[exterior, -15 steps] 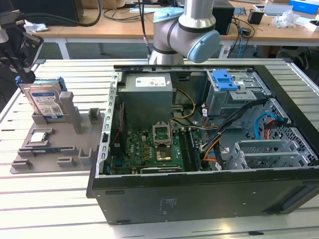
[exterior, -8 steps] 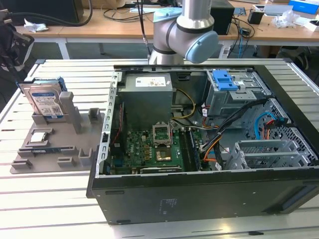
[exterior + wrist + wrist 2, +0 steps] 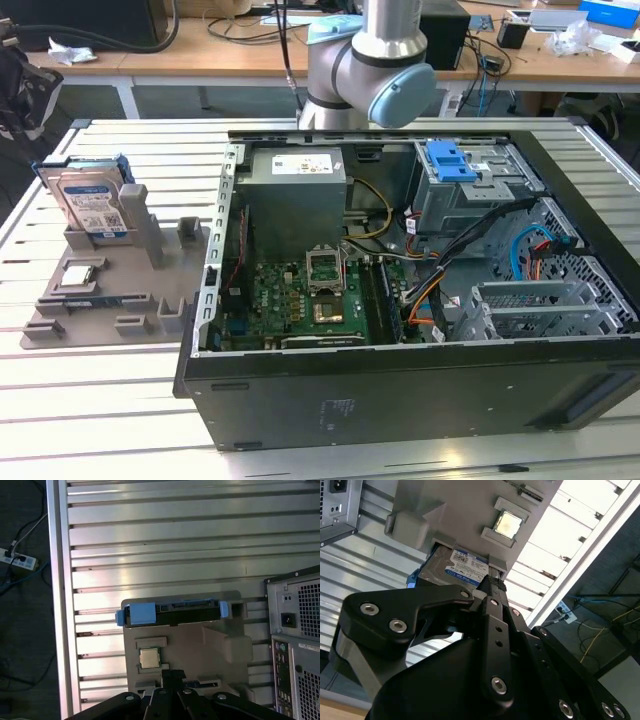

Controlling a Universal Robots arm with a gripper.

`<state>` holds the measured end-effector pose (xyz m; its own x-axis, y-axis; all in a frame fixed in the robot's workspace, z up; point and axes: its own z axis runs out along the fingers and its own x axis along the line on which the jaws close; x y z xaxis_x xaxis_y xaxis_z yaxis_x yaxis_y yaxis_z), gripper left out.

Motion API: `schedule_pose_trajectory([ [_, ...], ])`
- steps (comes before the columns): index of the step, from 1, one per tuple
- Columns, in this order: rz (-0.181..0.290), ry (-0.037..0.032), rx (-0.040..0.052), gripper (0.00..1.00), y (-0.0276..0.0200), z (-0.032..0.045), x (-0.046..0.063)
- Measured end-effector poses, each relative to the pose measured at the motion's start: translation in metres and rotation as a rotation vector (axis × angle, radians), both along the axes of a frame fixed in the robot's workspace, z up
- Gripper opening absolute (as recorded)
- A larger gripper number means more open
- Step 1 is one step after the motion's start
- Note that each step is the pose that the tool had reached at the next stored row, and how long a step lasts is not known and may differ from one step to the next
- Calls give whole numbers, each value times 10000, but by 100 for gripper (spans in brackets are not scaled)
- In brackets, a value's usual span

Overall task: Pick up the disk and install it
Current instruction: 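Reach for the disk, then pick up the disk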

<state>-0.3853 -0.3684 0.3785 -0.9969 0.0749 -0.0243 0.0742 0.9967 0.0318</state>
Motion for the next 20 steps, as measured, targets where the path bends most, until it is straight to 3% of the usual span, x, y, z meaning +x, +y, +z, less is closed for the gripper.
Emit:
schedule_pose_trajectory([
  [13,43,0,1,11,0,0,-7],
  [15,362,1,-1,11,1,0,-8],
  [20,1764,0,0,11,0,0,-7],
])
